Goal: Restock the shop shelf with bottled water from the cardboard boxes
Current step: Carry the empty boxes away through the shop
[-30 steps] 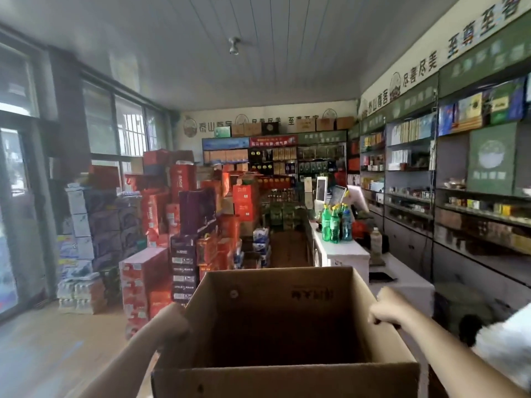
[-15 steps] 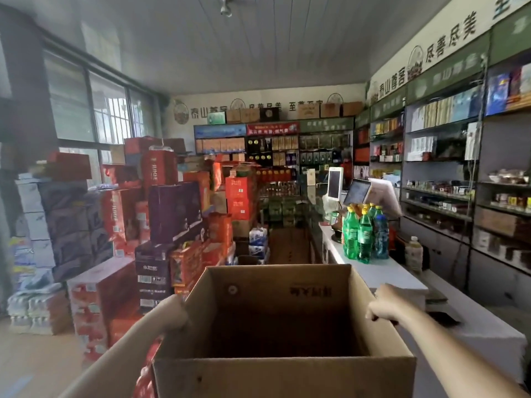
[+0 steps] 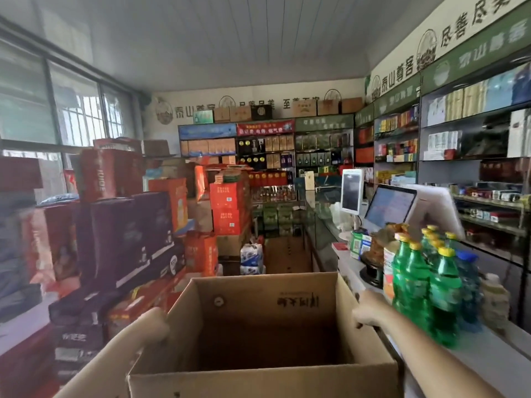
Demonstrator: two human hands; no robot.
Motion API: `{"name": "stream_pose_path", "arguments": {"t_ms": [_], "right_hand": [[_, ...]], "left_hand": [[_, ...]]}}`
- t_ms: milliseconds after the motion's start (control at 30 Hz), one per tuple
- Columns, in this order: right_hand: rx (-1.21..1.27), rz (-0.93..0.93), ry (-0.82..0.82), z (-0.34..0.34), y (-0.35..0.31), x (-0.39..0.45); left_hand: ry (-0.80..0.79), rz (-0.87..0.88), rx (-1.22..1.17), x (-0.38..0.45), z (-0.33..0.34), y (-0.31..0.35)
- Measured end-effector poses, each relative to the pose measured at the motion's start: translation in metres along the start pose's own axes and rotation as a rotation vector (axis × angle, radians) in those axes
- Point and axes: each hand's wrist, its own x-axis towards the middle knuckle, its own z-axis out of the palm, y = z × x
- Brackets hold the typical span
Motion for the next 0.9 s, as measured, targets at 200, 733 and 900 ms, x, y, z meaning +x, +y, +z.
{"name": "stream_pose_path", "arguments": {"t_ms": [200, 733, 900], "right_hand": [[-0.031, 0.022, -0.032, -0.003, -0.05, 0.188], [-0.042, 0.143, -0.018, 0.041, -0.137, 0.598], [-0.066, 0.206, -0.024, 0.041, -0.152, 0.708]], "left_hand": [[-0.061, 0.015, 0.024, 0.18, 0.01, 0.051], [-0.208, 0.122, -0.022, 0.61, 0.06, 0.183], [-0.298, 0.126, -0.019, 0.751, 0.087, 0.22]]}}
